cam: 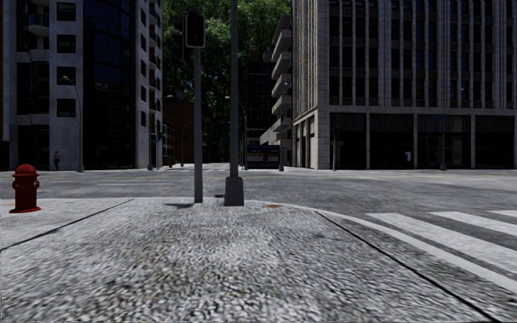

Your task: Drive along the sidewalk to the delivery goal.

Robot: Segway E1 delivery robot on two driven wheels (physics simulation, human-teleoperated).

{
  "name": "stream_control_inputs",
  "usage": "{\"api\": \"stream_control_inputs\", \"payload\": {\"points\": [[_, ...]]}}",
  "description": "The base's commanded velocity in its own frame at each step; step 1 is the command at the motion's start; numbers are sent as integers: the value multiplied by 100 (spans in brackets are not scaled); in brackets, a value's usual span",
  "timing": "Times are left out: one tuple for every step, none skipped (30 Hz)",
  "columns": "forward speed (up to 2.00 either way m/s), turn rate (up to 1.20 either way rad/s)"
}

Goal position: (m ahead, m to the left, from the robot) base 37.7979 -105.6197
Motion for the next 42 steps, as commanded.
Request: {"api": "stream_control_inputs", "payload": {"points": [[200,0],[200,0],[200,0],[200,0],[200,0],[200,-15],[200,-29],[200,-46],[200,-61],[200,-78],[200,-78],[200,-87],[200,-90],[200,-92],[200,-92],[200,-92],[200,-92],[200,-93],[200,-93],[200,-95],[200,-98],[200,-103],[200,-103],[200,-106],[200,-109],[200,-111],[200,-112],[200,-111],[200,-111],[200,-110],[200,-110],[200,-110],[200,-110],[200,-110],[200,-110],[200,-110],[200,-110],[200,-110],[200,-110],[200,-110],[200,-110],[200,-110]]}}
